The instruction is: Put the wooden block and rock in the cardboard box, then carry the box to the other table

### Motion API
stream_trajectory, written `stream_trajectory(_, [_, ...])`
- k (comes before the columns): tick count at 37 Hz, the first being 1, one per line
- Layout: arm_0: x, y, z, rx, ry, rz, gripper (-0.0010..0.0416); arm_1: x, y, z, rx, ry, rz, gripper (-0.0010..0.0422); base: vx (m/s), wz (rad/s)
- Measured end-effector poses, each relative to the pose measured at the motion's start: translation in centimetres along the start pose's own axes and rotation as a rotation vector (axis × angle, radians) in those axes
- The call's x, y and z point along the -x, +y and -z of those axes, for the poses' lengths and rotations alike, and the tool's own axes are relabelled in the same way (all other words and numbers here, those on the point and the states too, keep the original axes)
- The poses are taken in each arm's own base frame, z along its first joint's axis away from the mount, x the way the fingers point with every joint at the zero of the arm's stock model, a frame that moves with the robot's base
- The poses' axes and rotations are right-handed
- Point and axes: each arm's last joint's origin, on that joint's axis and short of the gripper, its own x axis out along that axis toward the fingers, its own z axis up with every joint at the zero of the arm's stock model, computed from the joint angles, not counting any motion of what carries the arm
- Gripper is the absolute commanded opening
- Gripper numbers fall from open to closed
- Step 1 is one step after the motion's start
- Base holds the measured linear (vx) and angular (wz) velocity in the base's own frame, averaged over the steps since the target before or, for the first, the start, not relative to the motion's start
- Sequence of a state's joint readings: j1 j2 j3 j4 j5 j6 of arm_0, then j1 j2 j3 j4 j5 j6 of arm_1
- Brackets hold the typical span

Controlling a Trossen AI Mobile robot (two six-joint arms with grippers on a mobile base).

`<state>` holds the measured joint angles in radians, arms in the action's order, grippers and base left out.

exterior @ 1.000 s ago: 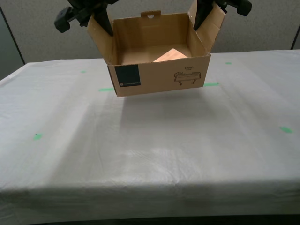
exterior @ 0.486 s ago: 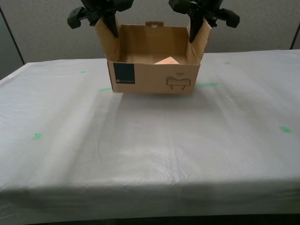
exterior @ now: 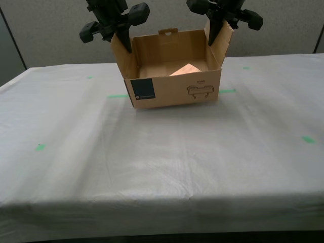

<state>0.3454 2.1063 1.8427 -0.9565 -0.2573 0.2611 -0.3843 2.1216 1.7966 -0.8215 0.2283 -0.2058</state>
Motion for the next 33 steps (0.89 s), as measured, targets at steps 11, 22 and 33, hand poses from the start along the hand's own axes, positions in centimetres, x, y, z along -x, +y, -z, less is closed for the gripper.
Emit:
stream_trajectory(11, [-1.7, -0.8, 1.3, -0.046, 0.067, 0.018, -0.0001, -0.1, -0.1, 0.2, 0.001, 0.019, -0.001, 0.0, 0.0, 0.0])
stream_trajectory(22, [-2.0, -0.9, 1.5, -0.034, 0.07, 0.018, 0.0, -0.1, -0.1, 0.3, 0.0, 0.026, 0.001, 0.0, 0.0, 0.0])
stream_trajectory(33, [-2.0, -0.9, 1.4, -0.034, 0.067, 0.017, 0.0, -0.1, -0.2, 0.3, -0.002, 0.026, 0.002, 0.0, 0.0, 0.0])
